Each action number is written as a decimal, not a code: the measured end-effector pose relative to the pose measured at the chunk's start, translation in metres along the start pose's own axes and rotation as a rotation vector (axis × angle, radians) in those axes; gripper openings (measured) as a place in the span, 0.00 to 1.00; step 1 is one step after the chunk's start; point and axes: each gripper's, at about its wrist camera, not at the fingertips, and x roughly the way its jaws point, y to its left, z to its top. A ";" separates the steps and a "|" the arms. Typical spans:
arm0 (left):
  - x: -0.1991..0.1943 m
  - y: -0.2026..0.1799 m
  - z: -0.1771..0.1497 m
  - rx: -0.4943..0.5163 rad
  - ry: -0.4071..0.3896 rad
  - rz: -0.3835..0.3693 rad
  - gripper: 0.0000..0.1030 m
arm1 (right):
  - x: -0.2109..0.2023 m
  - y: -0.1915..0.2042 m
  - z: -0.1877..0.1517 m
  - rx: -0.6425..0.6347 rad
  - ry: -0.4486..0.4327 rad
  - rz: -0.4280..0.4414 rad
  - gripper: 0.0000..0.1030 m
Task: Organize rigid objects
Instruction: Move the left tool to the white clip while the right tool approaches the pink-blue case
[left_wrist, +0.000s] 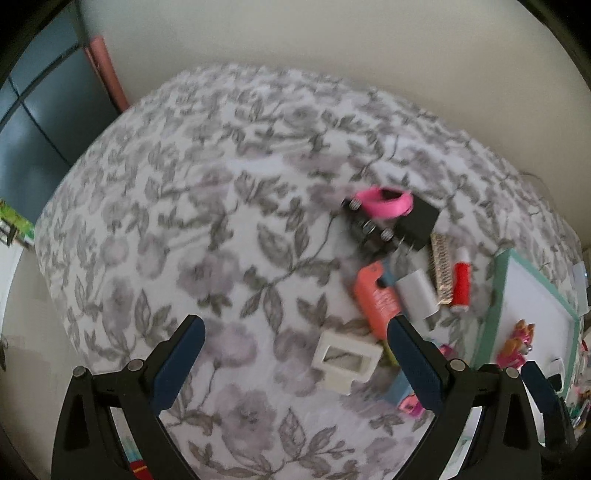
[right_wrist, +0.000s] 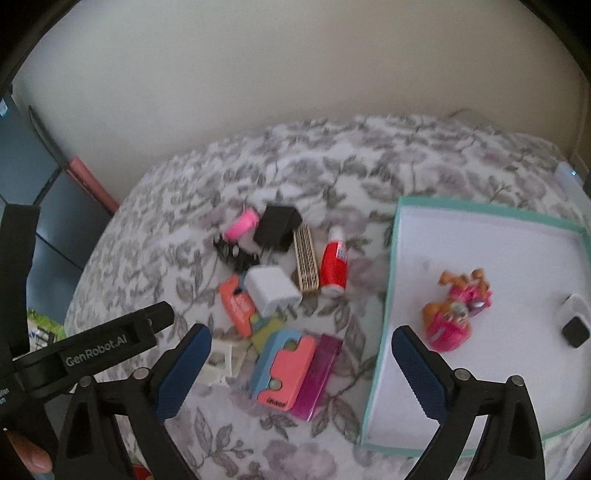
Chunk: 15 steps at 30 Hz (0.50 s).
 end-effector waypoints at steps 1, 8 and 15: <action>0.005 0.002 -0.001 -0.008 0.018 -0.007 0.96 | 0.004 0.000 -0.002 0.004 0.016 0.002 0.94; 0.028 0.003 -0.008 -0.053 0.119 -0.049 0.96 | 0.025 -0.007 -0.012 0.047 0.109 -0.003 0.93; 0.038 -0.007 -0.012 -0.018 0.144 -0.028 0.96 | 0.031 -0.013 -0.015 0.075 0.136 -0.013 0.91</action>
